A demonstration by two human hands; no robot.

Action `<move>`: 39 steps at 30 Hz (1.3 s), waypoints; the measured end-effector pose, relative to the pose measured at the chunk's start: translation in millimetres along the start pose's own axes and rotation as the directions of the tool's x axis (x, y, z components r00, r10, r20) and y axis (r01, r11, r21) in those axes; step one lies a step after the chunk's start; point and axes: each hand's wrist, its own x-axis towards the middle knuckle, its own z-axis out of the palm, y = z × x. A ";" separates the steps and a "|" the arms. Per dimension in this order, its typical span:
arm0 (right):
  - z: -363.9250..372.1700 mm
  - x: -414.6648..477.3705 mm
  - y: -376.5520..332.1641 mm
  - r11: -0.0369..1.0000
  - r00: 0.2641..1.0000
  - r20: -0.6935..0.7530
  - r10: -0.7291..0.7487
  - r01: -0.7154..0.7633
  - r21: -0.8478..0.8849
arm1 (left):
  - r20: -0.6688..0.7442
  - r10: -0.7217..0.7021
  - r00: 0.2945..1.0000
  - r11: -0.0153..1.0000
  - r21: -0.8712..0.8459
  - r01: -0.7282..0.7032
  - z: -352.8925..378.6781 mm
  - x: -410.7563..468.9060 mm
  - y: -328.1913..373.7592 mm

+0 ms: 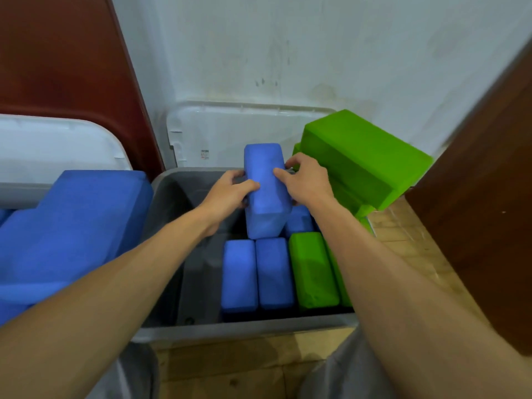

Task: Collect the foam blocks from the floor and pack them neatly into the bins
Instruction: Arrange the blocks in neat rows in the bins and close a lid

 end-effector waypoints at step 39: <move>146.5 -66.1 -98.4 0.996 0.718 0.696 0.021 0.046 -0.078 | -0.396 -0.029 0.918 0.501 0.789 0.356 -226.4 -97.3 -21.4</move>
